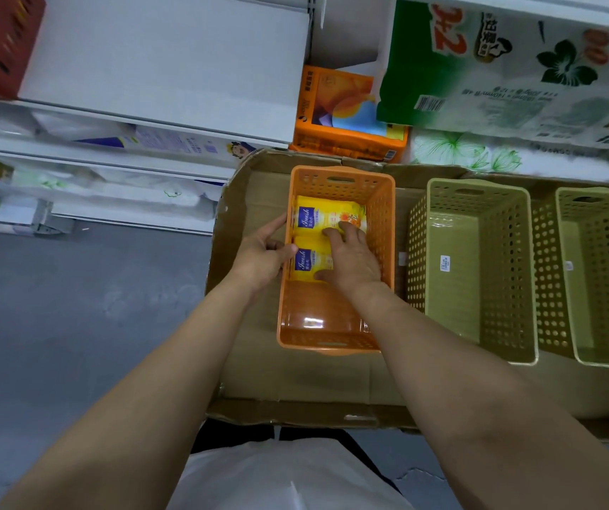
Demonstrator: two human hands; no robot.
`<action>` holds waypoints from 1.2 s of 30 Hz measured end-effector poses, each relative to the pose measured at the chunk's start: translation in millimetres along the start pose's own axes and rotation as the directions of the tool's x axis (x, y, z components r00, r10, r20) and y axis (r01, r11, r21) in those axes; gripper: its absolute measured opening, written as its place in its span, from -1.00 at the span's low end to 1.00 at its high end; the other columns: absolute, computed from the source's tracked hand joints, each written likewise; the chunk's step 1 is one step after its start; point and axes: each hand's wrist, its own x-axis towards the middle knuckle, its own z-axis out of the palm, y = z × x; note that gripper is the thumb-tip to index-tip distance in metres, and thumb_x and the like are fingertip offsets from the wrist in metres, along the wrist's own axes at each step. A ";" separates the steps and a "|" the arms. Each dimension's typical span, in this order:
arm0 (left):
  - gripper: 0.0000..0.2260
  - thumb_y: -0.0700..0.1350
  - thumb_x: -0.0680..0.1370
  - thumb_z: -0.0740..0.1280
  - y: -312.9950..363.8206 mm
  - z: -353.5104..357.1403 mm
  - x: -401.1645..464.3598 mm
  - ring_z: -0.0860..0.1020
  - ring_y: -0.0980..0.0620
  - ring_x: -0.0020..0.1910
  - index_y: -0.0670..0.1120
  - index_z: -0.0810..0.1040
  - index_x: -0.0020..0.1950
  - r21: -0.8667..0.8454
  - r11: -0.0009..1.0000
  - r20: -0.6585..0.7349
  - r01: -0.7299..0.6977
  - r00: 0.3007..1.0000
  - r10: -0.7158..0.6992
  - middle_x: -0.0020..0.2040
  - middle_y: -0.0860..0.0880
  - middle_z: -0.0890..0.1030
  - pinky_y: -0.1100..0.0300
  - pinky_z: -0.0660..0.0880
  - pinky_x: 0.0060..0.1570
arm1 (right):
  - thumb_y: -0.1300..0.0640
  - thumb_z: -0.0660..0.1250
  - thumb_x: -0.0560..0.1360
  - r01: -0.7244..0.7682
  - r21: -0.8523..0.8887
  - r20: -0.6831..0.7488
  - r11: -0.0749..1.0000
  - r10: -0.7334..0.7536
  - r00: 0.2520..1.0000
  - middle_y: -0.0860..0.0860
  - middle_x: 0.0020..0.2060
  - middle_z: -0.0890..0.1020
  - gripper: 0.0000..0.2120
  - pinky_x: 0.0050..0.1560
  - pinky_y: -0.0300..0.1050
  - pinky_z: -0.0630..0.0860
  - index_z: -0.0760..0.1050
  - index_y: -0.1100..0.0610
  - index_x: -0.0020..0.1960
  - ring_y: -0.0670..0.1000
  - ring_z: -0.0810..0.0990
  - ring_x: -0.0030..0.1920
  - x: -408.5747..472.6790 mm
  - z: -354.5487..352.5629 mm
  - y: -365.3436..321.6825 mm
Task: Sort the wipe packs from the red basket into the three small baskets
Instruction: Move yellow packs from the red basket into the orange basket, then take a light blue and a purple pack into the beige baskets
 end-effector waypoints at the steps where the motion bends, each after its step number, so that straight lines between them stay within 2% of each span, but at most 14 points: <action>1: -0.47 -0.25 0.55 0.39 -0.3 0.9 0.1 0.68 0.06 -0.15 0.15 0.42 0.45 0.000 1.000 -0.014 0.000 1.000 0.000 -0.17 -0.09 0.57 0.17 0.59 -0.21 | -0.04 0.54 0.38 0.001 -0.010 0.007 1.000 -0.001 1.000 0.08 0.52 0.13 -0.17 0.39 0.10 0.33 0.17 -0.02 0.52 0.13 0.12 0.52 0.4 -1.2 -1.1; 4: -0.48 -0.25 0.56 0.38 0.0 4.5 -0.5 0.68 0.03 -0.10 0.15 0.42 0.45 0.030 1.000 -0.051 -0.006 0.999 0.007 -0.12 -0.09 0.58 0.18 0.60 -0.21 | -0.04 0.54 0.39 0.009 -0.004 0.042 1.000 -0.009 0.999 0.09 0.51 0.17 -0.19 0.43 0.11 0.32 0.21 0.00 0.51 0.14 0.14 0.52 1.4 -9.0 -1.7; 7: -0.44 -0.21 0.54 0.41 7.4 2.9 -2.9 0.67 0.01 -0.05 0.11 0.36 0.50 0.108 0.994 -0.049 -0.002 0.999 0.008 -0.07 -0.06 0.62 0.13 0.61 -0.17 | -0.07 0.51 0.42 0.029 -0.028 0.093 0.999 -0.026 0.995 0.09 0.46 0.29 -0.28 0.42 0.10 0.33 0.31 0.06 0.47 0.14 0.25 0.47 2.2 -29.2 -1.3; 10: -0.40 -0.15 0.52 0.45 27.5 -15.0 -11.7 0.60 -0.06 0.12 0.01 0.32 0.52 0.277 0.961 -0.072 -0.022 0.996 0.044 0.08 -0.07 0.63 -0.04 0.55 0.17 | -0.11 0.49 0.43 0.038 -0.080 0.120 0.996 -0.028 0.992 0.10 0.39 0.40 -0.35 0.32 0.03 0.38 0.39 0.06 0.43 0.16 0.39 0.38 0.1 -67.2 -2.6; 12: -0.47 -0.11 0.52 0.45 49.7 -35.7 -21.4 0.58 -0.04 0.12 -0.05 0.39 0.47 0.406 0.910 -0.103 -0.085 0.985 0.138 0.03 -0.04 0.63 0.07 0.49 0.21 | -0.11 0.46 0.46 0.034 -0.099 0.078 0.995 -0.027 0.997 0.10 0.36 0.46 -0.43 0.26 -0.01 0.42 0.44 0.05 0.40 0.15 0.44 0.34 -6.5 -99.0 -7.4; 14: -0.56 -0.09 0.52 0.44 75.9 -59.8 -33.6 0.58 -0.03 0.06 -0.05 0.48 0.40 0.492 0.856 -0.124 -0.160 0.960 0.251 0.01 -0.05 0.61 0.14 0.50 0.11 | -0.10 0.42 0.48 0.046 -0.114 -0.033 0.992 -0.050 0.998 0.10 0.32 0.52 -0.51 0.24 -0.01 0.44 0.48 0.05 0.35 0.13 0.46 0.32 -19.1 -131.4 -16.7; 17: -0.63 -0.06 0.54 0.41 112.3 -98.2 -56.3 0.59 -0.01 0.06 0.00 0.53 0.34 0.564 0.776 -0.111 -0.284 0.905 0.412 0.13 -0.06 0.61 0.16 0.54 -0.01 | -0.06 0.39 0.51 0.089 -0.110 -0.237 0.990 -0.113 0.965 0.10 0.25 0.57 -0.59 0.21 -0.02 0.44 0.53 0.09 0.29 0.13 0.48 0.28 -50.7 -169.7 -41.0; 19: -0.63 -0.03 0.55 0.38 128.8 -125.3 -72.1 0.57 -0.01 0.14 0.00 0.53 0.35 0.641 0.668 -0.072 -0.378 0.837 0.542 0.18 -0.08 0.60 0.15 0.48 0.10 | -0.05 0.37 0.53 0.110 -0.119 -0.351 0.987 -0.146 0.925 0.09 0.25 0.57 -0.60 0.23 -0.02 0.42 0.52 0.11 0.30 0.12 0.46 0.28 -74.7 -186.2 -63.7; 22: -0.61 -0.01 0.55 0.39 143.1 -177.5 -98.2 0.51 -0.09 0.23 -0.02 0.51 0.37 0.720 0.497 0.005 -0.485 0.719 0.695 0.20 -0.11 0.57 0.00 0.42 0.26 | -0.05 0.33 0.56 0.124 -0.141 -0.496 0.982 -0.178 0.850 0.05 0.34 0.51 -0.59 0.32 -0.01 0.37 0.49 0.08 0.35 0.08 0.40 0.37 -110.8 -197.0 -111.7; 25: -0.61 -0.05 0.54 0.41 152.9 -246.9 -119.5 0.50 -0.12 0.25 -0.07 0.53 0.36 0.773 0.345 0.077 -0.533 0.618 0.782 0.22 -0.10 0.58 0.01 0.41 0.27 | -0.03 0.35 0.55 0.158 -0.111 -0.598 0.981 -0.193 0.778 0.04 0.37 0.50 -0.59 0.37 0.00 0.34 0.50 0.07 0.36 0.09 0.38 0.41 -138.2 -194.3 -180.4; 28: -0.62 -0.09 0.50 0.46 160.3 -318.2 -135.2 0.54 -0.16 0.17 -0.10 0.56 0.31 0.822 0.210 0.127 -0.530 0.530 0.838 0.17 -0.10 0.61 0.02 0.44 0.20 | 0.00 0.39 0.54 0.207 -0.049 -0.653 0.977 -0.188 0.733 0.05 0.34 0.52 -0.60 0.38 -0.03 0.32 0.52 0.09 0.34 0.08 0.41 0.39 -147.1 -180.5 -250.3; 33: -0.62 -0.10 0.48 0.47 173.5 -424.1 -140.9 0.53 -0.16 0.16 -0.12 0.57 0.29 0.880 0.125 0.145 -0.459 0.508 0.849 0.16 -0.10 0.60 0.00 0.45 0.21 | -0.01 0.36 0.56 0.269 0.056 -0.638 0.962 -0.172 0.751 0.04 0.40 0.46 -0.59 0.39 -0.18 0.22 0.48 0.06 0.38 0.03 0.37 0.42 -125.6 -164.1 -353.5; 36: -0.63 -0.09 0.48 0.46 183.2 -478.7 -125.9 0.53 -0.16 0.17 -0.12 0.58 0.27 0.904 0.104 0.131 -0.416 0.499 0.857 0.16 -0.10 0.61 -0.02 0.46 0.21 | -0.04 0.33 0.57 0.290 0.072 -0.629 0.954 -0.182 0.756 0.02 0.42 0.44 -0.58 0.41 -0.10 0.25 0.47 0.03 0.39 0.03 0.36 0.44 -96.6 -164.6 -398.7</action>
